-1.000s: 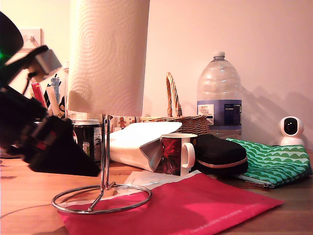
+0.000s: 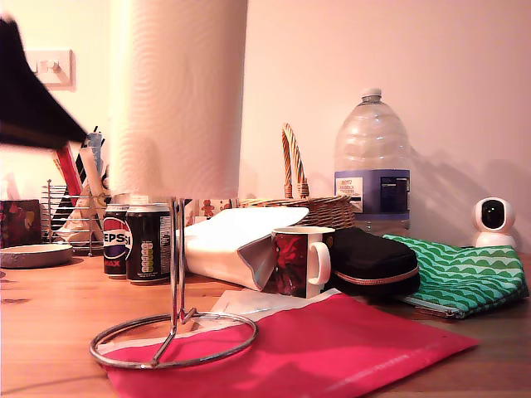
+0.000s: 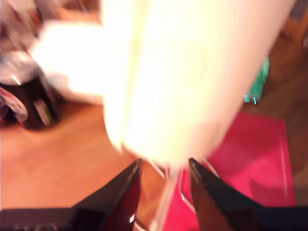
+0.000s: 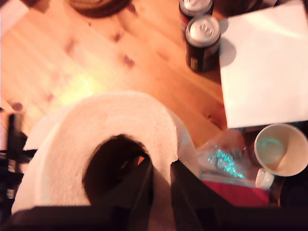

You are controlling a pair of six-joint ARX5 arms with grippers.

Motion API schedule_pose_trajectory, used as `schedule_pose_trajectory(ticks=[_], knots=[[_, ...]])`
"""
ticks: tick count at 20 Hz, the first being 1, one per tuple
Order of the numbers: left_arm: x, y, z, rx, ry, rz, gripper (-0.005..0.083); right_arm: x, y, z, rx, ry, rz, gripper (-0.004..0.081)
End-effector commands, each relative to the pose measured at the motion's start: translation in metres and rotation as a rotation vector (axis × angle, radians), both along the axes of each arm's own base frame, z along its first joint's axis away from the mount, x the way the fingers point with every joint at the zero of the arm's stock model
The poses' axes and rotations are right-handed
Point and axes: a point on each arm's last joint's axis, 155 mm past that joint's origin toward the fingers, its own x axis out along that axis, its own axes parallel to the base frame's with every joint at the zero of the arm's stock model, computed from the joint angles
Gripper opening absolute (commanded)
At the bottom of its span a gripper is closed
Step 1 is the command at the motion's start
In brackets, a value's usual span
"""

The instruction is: Insert the paper towel roll into the metallic stand.

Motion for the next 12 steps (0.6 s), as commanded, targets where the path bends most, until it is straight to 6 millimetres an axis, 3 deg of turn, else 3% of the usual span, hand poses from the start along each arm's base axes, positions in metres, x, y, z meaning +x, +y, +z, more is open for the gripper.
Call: schedule_pose_trajectory(ticks=[1,5,12], knots=[[-0.001,0.001,-0.009,0.009,0.015,0.002,0.027,-0.009,-0.005,-0.019,-0.042,0.047,-0.002,-0.0013],[-0.002,0.001,-0.009,0.011,0.017,0.001,0.027,-0.012,-0.018,-0.029,-0.088,0.053,-0.02,-0.0013],[-0.002,0.001,-0.009,0.011,0.017,0.002,0.027,-0.012,-0.023,-0.039,-0.127,0.056,-0.033,0.0025]])
